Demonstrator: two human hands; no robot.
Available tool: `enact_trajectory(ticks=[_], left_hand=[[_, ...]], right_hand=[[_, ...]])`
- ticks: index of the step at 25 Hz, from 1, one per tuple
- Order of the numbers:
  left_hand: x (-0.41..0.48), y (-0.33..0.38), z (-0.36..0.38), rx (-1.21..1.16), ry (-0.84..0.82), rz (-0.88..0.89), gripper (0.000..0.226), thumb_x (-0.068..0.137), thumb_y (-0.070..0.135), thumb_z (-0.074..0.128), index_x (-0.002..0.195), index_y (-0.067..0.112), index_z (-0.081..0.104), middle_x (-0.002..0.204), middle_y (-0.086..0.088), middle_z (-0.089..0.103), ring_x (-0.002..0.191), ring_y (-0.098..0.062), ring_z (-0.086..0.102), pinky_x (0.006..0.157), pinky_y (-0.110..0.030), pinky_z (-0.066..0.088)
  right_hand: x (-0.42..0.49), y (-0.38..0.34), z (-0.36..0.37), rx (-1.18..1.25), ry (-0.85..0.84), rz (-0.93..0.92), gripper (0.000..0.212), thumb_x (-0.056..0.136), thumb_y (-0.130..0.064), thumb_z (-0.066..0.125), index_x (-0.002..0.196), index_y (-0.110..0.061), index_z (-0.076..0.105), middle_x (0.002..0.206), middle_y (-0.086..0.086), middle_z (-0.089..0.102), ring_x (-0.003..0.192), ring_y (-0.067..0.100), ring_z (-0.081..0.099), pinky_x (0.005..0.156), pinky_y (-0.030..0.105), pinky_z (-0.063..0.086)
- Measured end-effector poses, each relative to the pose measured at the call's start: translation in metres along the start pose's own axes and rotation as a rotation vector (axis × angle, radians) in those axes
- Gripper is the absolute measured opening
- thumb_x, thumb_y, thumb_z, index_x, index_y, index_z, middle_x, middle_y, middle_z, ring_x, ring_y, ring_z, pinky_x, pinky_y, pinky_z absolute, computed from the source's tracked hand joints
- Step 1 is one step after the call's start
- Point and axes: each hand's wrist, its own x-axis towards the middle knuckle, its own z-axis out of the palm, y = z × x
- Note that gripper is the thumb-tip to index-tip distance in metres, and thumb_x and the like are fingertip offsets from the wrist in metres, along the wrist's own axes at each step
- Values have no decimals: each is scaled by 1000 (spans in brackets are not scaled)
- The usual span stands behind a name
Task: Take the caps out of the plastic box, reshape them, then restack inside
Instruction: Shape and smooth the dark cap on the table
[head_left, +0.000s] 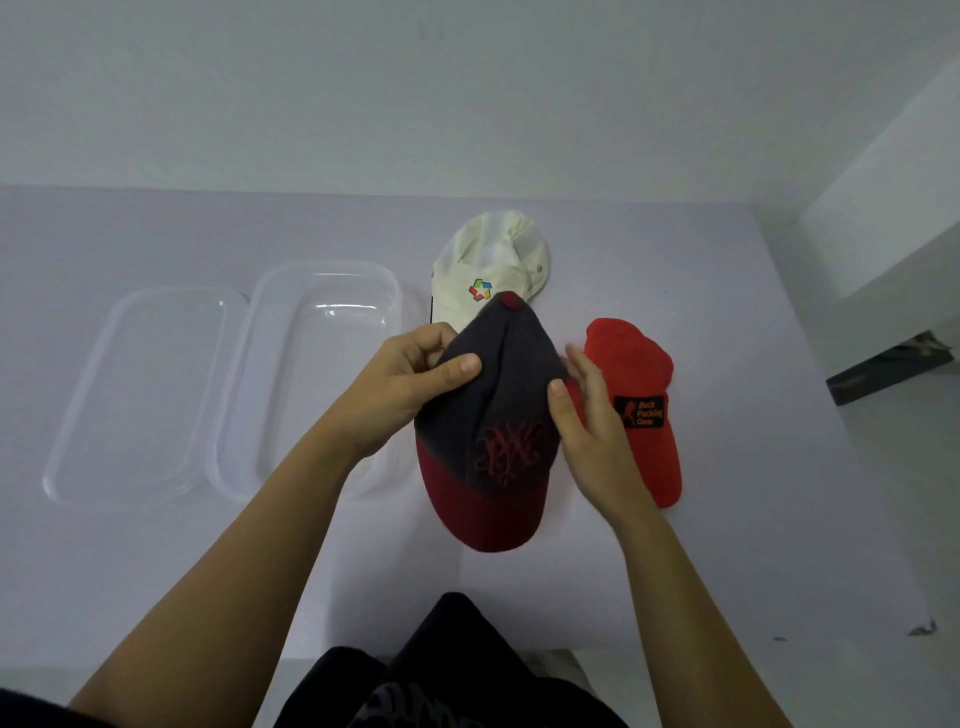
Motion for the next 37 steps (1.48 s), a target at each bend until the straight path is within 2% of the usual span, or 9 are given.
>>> enact_trajectory(ticks=[2,5,9,13,16,20,26,31,37], left_hand=[[3,0,0,-48,-39,-6,25,78,15,65,58,28,57,54,13,56,54,-3,57,53,-12,45],[6,-1,-4,-68,5,-41,15,76,10,70,77,18,58,64,7,63,63,-8,64,60,-17,51],[4,0,-14,234,-8,-145,39,75,40,72,110,22,63,89,1,66,86,-14,66,80,-27,55],[-1,0,-7,423,-31,-123,36,91,40,55,92,5,65,87,-16,61,76,-16,57,73,-28,47],[-6,2,9,432,17,19,28,98,36,42,76,20,52,64,0,46,60,-3,43,57,-13,36],[-7,-2,28,573,325,237,32,100,28,30,68,31,34,50,12,39,49,-4,41,48,-13,31],[3,-1,38,203,425,90,40,104,26,22,69,30,42,55,31,52,58,12,50,60,-4,39],[13,-11,35,213,416,-31,39,104,33,23,71,18,37,67,16,48,59,13,49,66,-9,41],[40,-69,19,424,401,-240,42,102,37,26,84,7,50,78,0,53,69,-8,46,64,-18,37]], right_hand=[[7,-5,-11,133,-195,12,49,89,-38,49,136,-24,44,136,-10,52,127,5,47,108,30,39],[10,-13,-20,222,-319,-1,28,88,-13,57,116,-19,59,114,1,67,109,12,62,92,25,50],[12,-10,-32,150,-309,28,28,83,-3,64,106,-18,58,105,3,67,99,17,66,80,27,55],[15,-10,-36,-67,-328,-42,26,85,-19,67,108,-22,58,108,4,66,103,22,63,87,40,55],[13,-14,-29,-174,-281,-210,28,89,-24,60,113,-13,53,105,8,65,98,20,63,85,44,53],[11,-20,-26,-202,-247,-302,31,89,-33,60,105,-9,49,91,18,64,85,36,63,69,55,51],[12,-21,-25,61,-246,-143,28,81,-40,68,93,-26,47,88,-17,60,86,7,62,73,26,54],[17,-11,-15,22,-122,-74,29,86,-48,37,81,-20,43,72,-8,41,61,-5,40,60,15,39],[40,41,3,107,-44,130,24,99,-29,40,77,-20,45,70,-9,43,56,-7,42,55,10,38]])
